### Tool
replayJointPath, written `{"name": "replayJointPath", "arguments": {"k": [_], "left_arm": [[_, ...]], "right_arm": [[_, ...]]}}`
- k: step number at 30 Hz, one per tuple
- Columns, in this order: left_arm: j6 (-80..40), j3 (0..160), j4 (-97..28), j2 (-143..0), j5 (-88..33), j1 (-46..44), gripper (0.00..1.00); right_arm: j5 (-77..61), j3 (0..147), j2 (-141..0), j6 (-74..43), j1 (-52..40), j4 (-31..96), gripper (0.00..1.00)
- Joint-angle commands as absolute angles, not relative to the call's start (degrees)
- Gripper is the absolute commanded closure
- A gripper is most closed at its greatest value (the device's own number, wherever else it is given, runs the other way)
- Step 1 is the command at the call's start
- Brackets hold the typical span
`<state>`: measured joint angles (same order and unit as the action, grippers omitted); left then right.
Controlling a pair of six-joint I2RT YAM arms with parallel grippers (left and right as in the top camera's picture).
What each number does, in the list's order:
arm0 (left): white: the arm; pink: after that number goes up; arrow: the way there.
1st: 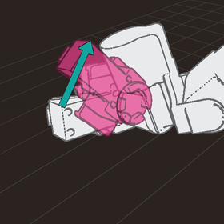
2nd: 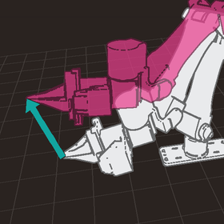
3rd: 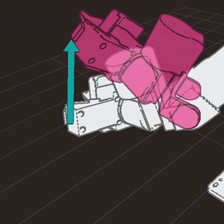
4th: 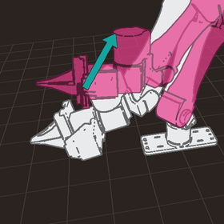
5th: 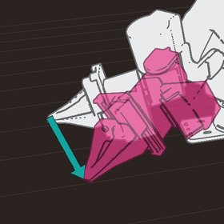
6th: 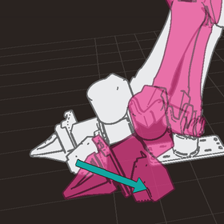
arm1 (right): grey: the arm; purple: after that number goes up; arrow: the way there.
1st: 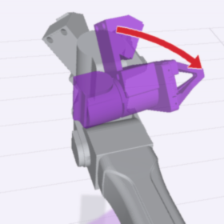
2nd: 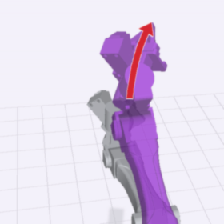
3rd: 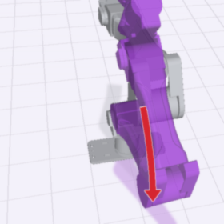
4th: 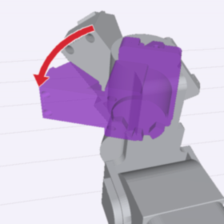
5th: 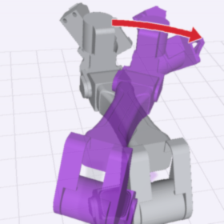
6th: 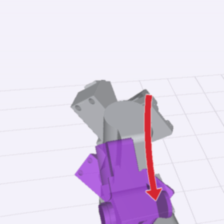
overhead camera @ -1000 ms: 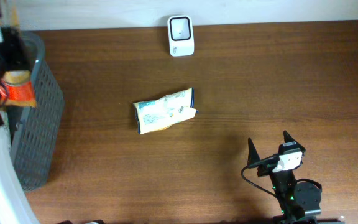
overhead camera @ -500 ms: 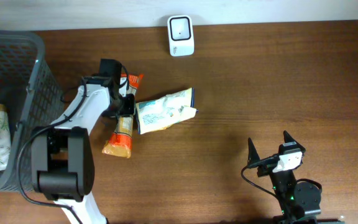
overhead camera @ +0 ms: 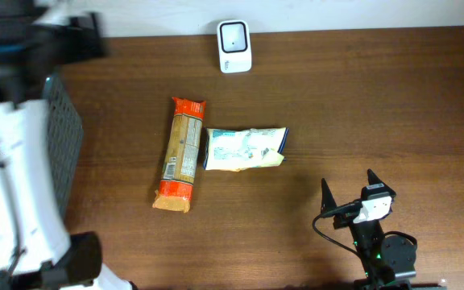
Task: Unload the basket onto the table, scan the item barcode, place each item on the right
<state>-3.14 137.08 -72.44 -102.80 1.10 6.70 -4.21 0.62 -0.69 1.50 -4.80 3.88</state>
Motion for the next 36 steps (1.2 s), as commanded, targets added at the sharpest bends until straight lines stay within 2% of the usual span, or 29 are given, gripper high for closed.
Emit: {"name": "replayJointPath", "arguments": {"k": [1,5,8,11,13,17,26,27,29,30,31,32,36], "left_arm": [[-2.3,137.6,-74.3,-102.6,4.4,20.9,0.01],[-6.4,124.0,-71.7,-104.9,4.3,36.1,0.01],[-3.4,108.2,-63.1,-104.9,6.2,39.9,0.01],[7.4,91.5,-51.8,-104.9,6.1,41.5,0.00],[11.1,85.4,-45.4,-105.2,5.8,42.4,0.07],[16.6,79.7,-39.6,-105.9,5.9,42.6,0.16],[21.8,79.7,-31.9,-116.3,7.8,42.6,0.16],[21.8,79.7,-31.7,-117.6,7.8,42.6,0.25],[21.8,79.7,-31.7,-117.8,7.7,42.5,0.48],[21.8,79.7,-31.7,-117.8,7.7,42.5,0.66],[21.7,79.7,-31.7,-117.8,7.7,42.5,0.72],[21.7,79.7,-31.7,-117.7,7.7,42.5,0.83],[20.2,80.4,-31.7,-114.7,4.7,42.2,0.91]], "right_arm": [[-4.7,0.3,-0.4,1.1,-4.5,4.1,0.01],[-4.7,0.3,-0.4,1.1,-4.5,4.1,0.01],[-4.7,0.3,-0.4,1.1,-4.5,4.1,0.01],[-4.7,0.3,-0.4,1.1,-4.5,4.1,0.01],[-4.7,0.3,-0.4,1.1,-4.5,4.1,0.01],[-4.7,0.3,-0.4,1.1,-4.5,4.1,0.01],[-4.7,0.3,-0.4,1.1,-4.5,4.1,0.01],[-4.7,0.3,-0.4,1.1,-4.5,4.1,0.01],[-4.7,0.3,-0.4,1.1,-4.5,4.1,0.01],[-4.7,0.3,-0.4,1.1,-4.5,4.1,0.01],[-4.7,0.3,-0.4,1.1,-4.5,4.1,0.01],[-4.7,0.3,-0.4,1.1,-4.5,4.1,0.01],[-4.7,0.3,-0.4,1.1,-4.5,4.1,0.01]]}}
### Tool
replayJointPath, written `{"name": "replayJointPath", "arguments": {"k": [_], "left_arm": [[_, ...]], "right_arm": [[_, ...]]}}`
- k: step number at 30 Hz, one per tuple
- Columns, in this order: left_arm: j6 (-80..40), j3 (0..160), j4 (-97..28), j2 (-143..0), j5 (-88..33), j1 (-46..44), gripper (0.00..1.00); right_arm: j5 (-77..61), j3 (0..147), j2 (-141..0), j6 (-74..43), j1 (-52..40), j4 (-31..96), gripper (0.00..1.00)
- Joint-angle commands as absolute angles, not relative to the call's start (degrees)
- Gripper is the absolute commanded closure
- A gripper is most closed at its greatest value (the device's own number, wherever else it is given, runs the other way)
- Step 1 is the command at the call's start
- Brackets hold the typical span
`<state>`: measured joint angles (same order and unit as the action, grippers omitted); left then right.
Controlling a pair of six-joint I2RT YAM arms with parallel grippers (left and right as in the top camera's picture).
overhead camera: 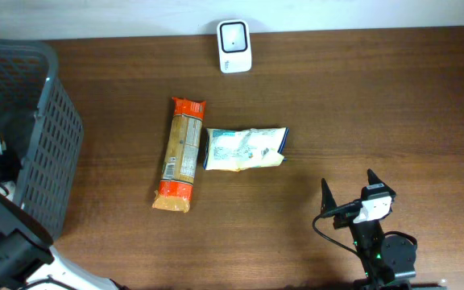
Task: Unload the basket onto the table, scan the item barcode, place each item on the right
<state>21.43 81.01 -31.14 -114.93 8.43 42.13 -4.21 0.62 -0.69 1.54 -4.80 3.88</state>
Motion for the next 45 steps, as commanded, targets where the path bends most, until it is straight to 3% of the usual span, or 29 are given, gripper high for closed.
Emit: {"name": "replayJointPath", "arguments": {"k": [1,12,15,17,22,31,32,34,38,43,45], "left_arm": [[20.2,81.1,-31.7,-112.1,3.1,42.1,0.98],[6.2,84.1,-22.4,-81.7,-4.2,39.6,1.00],[5.8,84.1,-22.7,-71.4,-4.4,31.2,1.00],[5.8,84.1,-29.7,-68.4,-4.3,19.9,1.00],[4.0,84.1,-49.7,-82.0,-3.2,2.1,1.00],[-3.9,83.7,-55.9,-110.0,-4.3,-1.1,1.00],[-3.9,83.7,-55.9,-110.1,-4.3,-1.9,0.95],[-3.9,83.7,-55.8,-110.1,-4.3,-3.6,0.01],[-3.8,89.2,-58.9,-109.2,-4.1,-3.6,0.01],[-3.0,119.0,-66.3,-103.1,5.9,-3.1,0.01],[-3.0,128.0,-66.2,-101.3,12.4,1.1,0.01]], "right_arm": [[-4.7,0.3,-0.4,1.1,-4.5,4.1,0.02],[-4.7,0.3,-0.4,1.1,-4.5,4.1,0.01],[-4.7,0.3,-0.4,1.1,-4.5,4.1,0.01],[-4.7,0.3,-0.4,1.1,-4.5,4.1,0.01],[-4.7,0.3,-0.4,1.1,-4.5,4.1,0.01],[-4.7,0.3,-0.4,1.1,-4.5,4.1,0.01],[-4.7,0.3,-0.4,1.1,-4.5,4.1,0.01],[-4.7,0.3,-0.4,1.1,-4.5,4.1,0.01],[-4.7,0.3,-0.4,1.1,-4.5,4.1,0.01],[-4.7,0.3,-0.4,1.1,-4.5,4.1,0.01],[-4.7,0.3,-0.4,1.1,-4.5,4.1,0.01]]}}
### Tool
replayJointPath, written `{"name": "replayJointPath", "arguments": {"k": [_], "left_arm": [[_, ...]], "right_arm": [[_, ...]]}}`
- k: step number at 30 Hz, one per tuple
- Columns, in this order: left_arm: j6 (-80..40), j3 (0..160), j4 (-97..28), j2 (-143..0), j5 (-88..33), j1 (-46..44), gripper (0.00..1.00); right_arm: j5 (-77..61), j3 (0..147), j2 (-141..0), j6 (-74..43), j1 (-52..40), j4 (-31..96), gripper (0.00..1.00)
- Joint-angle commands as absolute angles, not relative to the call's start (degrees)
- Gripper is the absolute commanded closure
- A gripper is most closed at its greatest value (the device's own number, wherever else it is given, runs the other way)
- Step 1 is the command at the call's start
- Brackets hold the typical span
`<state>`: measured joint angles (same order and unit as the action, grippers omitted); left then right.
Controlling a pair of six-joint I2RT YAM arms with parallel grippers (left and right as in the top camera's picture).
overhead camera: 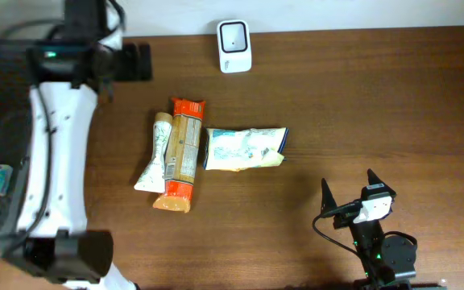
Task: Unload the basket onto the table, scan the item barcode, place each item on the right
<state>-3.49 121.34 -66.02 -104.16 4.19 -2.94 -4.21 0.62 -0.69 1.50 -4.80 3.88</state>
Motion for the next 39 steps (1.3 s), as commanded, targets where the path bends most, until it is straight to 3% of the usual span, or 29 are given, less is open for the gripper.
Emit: {"name": "replayJointPath", "arguments": {"k": [1,6,9,14,19,20,22,25,27,33,39], "left_arm": [[-3.0,130.0,-66.1,-101.1,15.5,4.6,0.01],[-9.1,125.9,-67.8,-101.4,13.5,27.8,0.01],[-4.7,108.7,-58.4,-101.6,7.9,37.6,0.01],[13.7,87.5,-42.7,-105.4,5.5,42.7,0.00],[17.7,84.2,-39.5,-111.5,5.6,44.2,0.13],[17.8,84.2,-39.4,-112.7,5.6,44.2,0.16],[19.1,84.2,-39.3,-115.7,5.6,44.2,0.39],[19.4,84.2,-39.0,-118.1,5.8,44.3,0.56],[19.4,84.2,-38.0,-118.3,5.8,44.3,0.98],[14.0,86.3,-38.6,-113.6,4.1,44.3,1.00],[-0.9,91.9,-35.0,-89.9,-20.2,41.7,1.00]], "right_arm": [[-4.7,0.3,-0.4,1.1,-4.5,4.1,0.01],[-4.7,0.3,-0.4,1.1,-4.5,4.1,0.01],[-4.7,0.3,-0.4,1.1,-4.5,4.1,0.01],[-4.7,0.3,-0.4,1.1,-4.5,4.1,0.01],[-4.7,0.3,-0.4,1.1,-4.5,4.1,0.01],[-4.7,0.3,-0.4,1.1,-4.5,4.1,0.01],[-4.7,0.3,-0.4,1.1,-4.5,4.1,0.01],[-4.7,0.3,-0.4,1.1,-4.5,4.1,0.01],[-4.7,0.3,-0.4,1.1,-4.5,4.1,0.01],[-4.7,0.3,-0.4,1.1,-4.5,4.1,0.01],[-4.7,0.3,-0.4,1.1,-4.5,4.1,0.01]]}}
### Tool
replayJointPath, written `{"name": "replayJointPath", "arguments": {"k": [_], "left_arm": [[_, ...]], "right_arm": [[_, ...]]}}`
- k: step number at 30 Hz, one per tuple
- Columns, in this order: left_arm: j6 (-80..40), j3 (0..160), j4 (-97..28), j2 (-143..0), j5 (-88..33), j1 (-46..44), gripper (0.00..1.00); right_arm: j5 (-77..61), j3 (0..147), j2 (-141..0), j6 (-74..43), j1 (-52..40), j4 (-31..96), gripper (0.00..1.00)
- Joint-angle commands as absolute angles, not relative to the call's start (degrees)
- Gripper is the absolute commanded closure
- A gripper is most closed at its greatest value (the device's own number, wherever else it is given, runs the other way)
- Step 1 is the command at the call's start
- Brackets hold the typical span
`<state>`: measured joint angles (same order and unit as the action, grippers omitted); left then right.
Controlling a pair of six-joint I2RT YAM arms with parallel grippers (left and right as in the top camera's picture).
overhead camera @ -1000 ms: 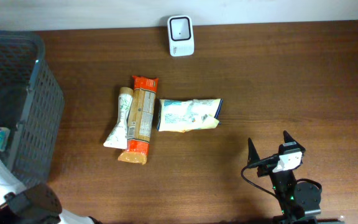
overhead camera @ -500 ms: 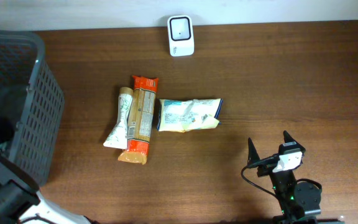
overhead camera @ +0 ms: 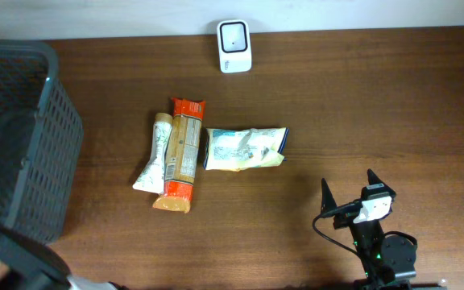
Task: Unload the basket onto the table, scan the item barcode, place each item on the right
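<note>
A white barcode scanner stands at the table's back edge. On the table lie a long orange-ended pack, a white tube touching its left side, and a blue-and-white pouch to its right. My right gripper rests open near the front right, away from all of them, with nothing between its fingers. Of my left arm only a blurred part shows at the lower left corner; its gripper is out of view.
A dark grey mesh basket takes up the left side of the table, its wall close to the white tube. A white wall runs behind the scanner.
My left arm reached over the table's left side toward the back; now it sits low in the bottom left corner and the whole basket shows. The tube, pack and pouch have not moved.
At first only the orange pack and the pouch lay on the table, with my left arm over the basket. Then the arm was low beside the basket. Later a white tube lay by the pack under the outstretched arm. The right arm never moved.
</note>
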<state>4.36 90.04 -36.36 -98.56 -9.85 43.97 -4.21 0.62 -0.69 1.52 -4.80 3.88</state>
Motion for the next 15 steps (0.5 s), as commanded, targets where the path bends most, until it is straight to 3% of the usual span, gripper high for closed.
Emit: {"name": "replayJointPath", "arguments": {"k": [1,5,10,15], "left_arm": [[-0.9,91.9,-35.0,-86.7,-20.2,39.4,1.00],[-0.9,91.9,-43.0,-80.6,-20.2,25.4,1.00],[-0.4,88.3,-54.3,-87.3,-10.4,2.3,1.00],[-3.4,82.8,-54.3,-95.2,-9.6,-8.6,1.00]], "right_arm": [[-4.7,0.3,-0.4,1.1,-4.5,4.1,0.01],[-4.7,0.3,-0.4,1.1,-4.5,4.1,0.01],[-4.7,0.3,-0.4,1.1,-4.5,4.1,0.01],[-4.7,0.3,-0.4,1.1,-4.5,4.1,0.01]]}}
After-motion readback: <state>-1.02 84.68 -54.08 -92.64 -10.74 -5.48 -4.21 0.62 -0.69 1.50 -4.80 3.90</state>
